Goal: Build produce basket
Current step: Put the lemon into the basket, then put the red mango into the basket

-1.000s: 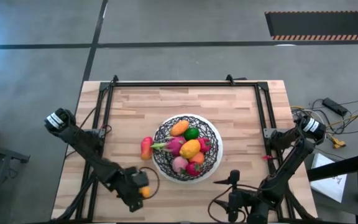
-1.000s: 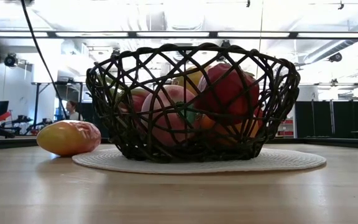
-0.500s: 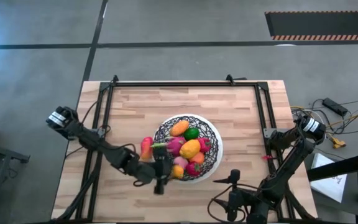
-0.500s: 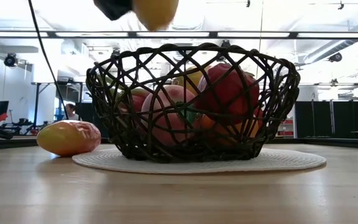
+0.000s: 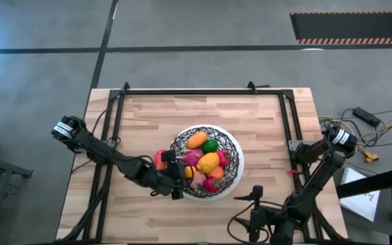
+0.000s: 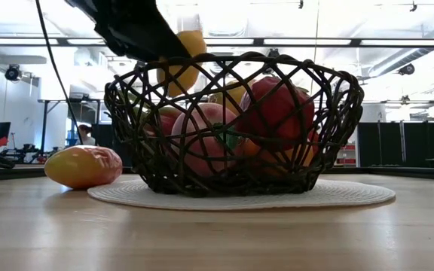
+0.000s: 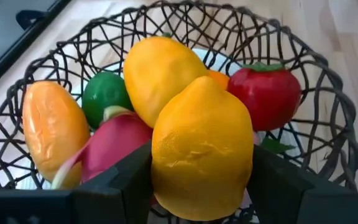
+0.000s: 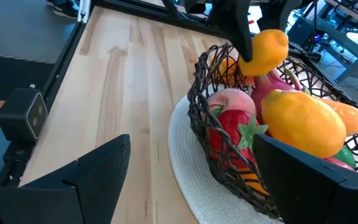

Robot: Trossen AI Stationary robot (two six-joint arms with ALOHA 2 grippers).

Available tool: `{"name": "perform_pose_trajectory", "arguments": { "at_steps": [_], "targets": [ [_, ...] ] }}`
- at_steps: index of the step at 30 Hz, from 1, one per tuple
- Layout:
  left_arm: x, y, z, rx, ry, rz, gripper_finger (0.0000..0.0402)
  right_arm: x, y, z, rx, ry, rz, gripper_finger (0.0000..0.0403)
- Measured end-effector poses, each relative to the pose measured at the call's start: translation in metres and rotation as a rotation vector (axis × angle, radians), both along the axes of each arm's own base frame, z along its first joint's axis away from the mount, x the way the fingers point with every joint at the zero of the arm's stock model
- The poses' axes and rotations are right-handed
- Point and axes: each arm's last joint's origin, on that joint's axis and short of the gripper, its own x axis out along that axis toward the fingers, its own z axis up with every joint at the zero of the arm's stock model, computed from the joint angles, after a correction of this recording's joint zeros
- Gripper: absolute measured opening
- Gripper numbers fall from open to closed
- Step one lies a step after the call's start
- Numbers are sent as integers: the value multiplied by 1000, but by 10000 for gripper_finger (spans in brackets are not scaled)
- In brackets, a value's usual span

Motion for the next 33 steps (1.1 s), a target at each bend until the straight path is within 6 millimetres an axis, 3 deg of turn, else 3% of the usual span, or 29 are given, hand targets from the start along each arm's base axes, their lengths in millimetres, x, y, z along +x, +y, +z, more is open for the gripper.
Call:
{"name": "perform_pose_trajectory", "arguments": {
  "at_steps": [18, 27, 33],
  "targets": [
    [-1, -1, -3, -54, 41, -33, 201, 0, 0, 0, 3, 0, -2, 328],
    [-3, 4, -5, -57, 84, -23, 259, 0, 0, 0, 3, 0, -2, 328],
    [-3, 4, -2, -34, 95, -9, 265, 0, 0, 0, 3, 0, -2, 328]
  ]
}}
